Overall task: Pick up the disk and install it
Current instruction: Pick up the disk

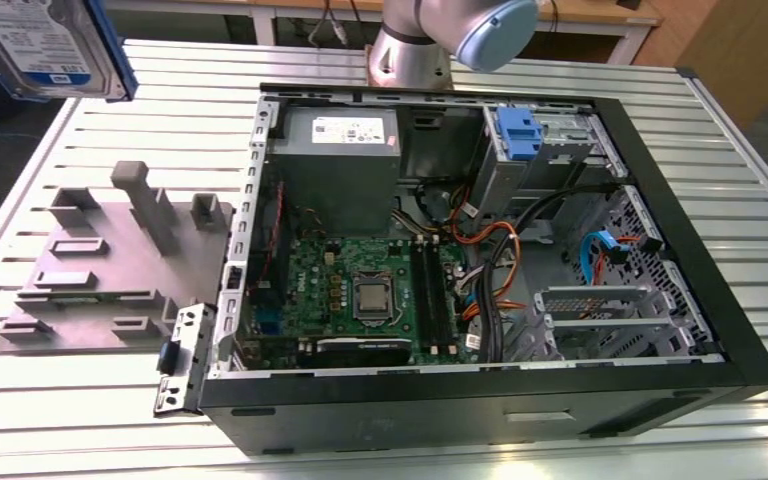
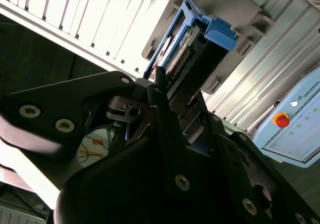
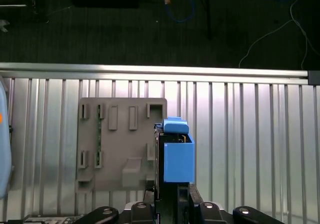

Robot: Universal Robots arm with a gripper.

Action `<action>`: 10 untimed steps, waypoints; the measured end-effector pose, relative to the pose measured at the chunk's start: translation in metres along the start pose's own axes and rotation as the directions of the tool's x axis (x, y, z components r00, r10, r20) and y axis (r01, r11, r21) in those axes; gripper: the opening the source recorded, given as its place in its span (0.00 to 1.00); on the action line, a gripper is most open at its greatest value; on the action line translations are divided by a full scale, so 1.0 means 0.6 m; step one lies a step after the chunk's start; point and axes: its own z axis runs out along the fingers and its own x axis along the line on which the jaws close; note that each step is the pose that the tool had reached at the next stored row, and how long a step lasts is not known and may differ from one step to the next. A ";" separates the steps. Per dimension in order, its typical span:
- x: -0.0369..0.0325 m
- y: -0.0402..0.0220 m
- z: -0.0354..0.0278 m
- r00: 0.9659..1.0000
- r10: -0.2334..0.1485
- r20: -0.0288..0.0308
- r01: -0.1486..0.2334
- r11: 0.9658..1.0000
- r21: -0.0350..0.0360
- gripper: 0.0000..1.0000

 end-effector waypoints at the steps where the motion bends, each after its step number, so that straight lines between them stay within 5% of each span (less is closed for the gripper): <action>1: 0.000 -0.006 0.000 1.000 0.000 0.000 0.000 1.000 0.000 0.35; 10: 0.000 -0.061 -0.003 1.000 0.000 0.000 0.000 1.000 0.000 0.35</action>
